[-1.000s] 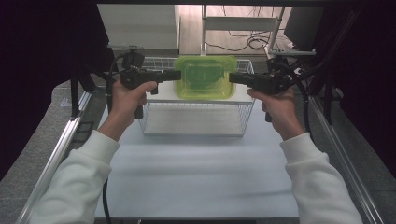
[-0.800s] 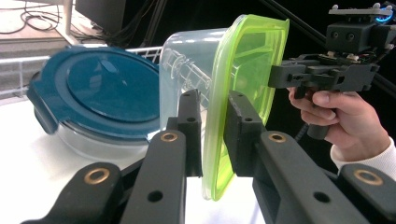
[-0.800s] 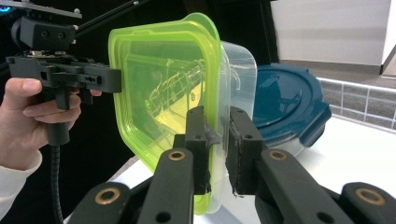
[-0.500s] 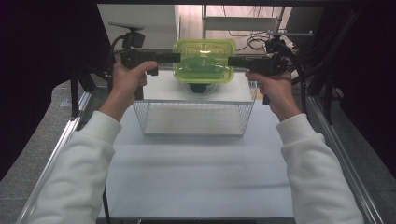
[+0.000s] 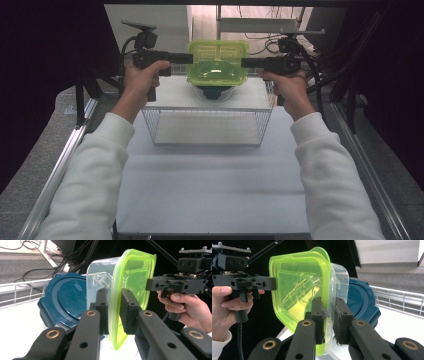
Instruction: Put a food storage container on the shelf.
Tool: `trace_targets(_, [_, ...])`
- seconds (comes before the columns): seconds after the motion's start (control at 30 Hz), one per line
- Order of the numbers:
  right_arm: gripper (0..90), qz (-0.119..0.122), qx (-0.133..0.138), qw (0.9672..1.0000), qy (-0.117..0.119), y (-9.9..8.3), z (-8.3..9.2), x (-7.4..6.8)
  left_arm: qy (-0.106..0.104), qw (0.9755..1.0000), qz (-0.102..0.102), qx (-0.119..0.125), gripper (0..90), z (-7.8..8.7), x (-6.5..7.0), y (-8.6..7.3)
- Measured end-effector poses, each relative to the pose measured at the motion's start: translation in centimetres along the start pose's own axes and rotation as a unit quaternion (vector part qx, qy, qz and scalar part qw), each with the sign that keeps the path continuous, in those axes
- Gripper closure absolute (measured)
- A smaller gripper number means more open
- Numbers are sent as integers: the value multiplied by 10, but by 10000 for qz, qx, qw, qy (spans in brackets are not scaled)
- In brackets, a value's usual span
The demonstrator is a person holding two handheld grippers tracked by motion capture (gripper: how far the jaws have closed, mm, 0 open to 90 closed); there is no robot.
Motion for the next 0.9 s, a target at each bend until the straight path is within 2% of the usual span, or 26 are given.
trace_targets(0.23, [789, -223, -146, 9996, -118, 2, -13, 9, 64, 9994, 305, -127, 787, -8, -16, -2])
trace_targets(0.33, [784, -322, -246, 9991, -155, 2, -18, 14, 10, 9991, 397, -130, 787, -11, -22, -2])
trace_targets(0.5, [769, -536, -230, 9980, -244, 8, -23, 22, -143, 9975, 694, -42, 785, -19, -31, 0])
trace_targets(0.6, [759, -720, -256, 9967, -288, 11, -27, 27, -81, 9963, 855, 3, 784, -23, -38, 1])
trace_targets(0.7, [749, -923, -265, 9950, -282, 14, -32, 32, -109, 9945, 1039, 45, 775, -27, -44, 1])
trace_targets(0.8, [739, -1245, -243, 9916, -235, 15, -37, 38, -119, 9925, 1216, 75, 760, -30, -49, 1])
trace_targets(0.9, [727, -1415, -220, 9895, -188, 15, -40, 42, -150, 9908, 1345, 99, 746, -31, -52, -1])
Point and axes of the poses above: each handheld gripper's, and its own axes: z roughly backward along the jaws, y roughly out of its top, x roughly to its right, the point moved 5 cm from there along -z, roughly forward along the jaws, and after that the axes turned 7 degrees about -z, right-handed, at the moved point
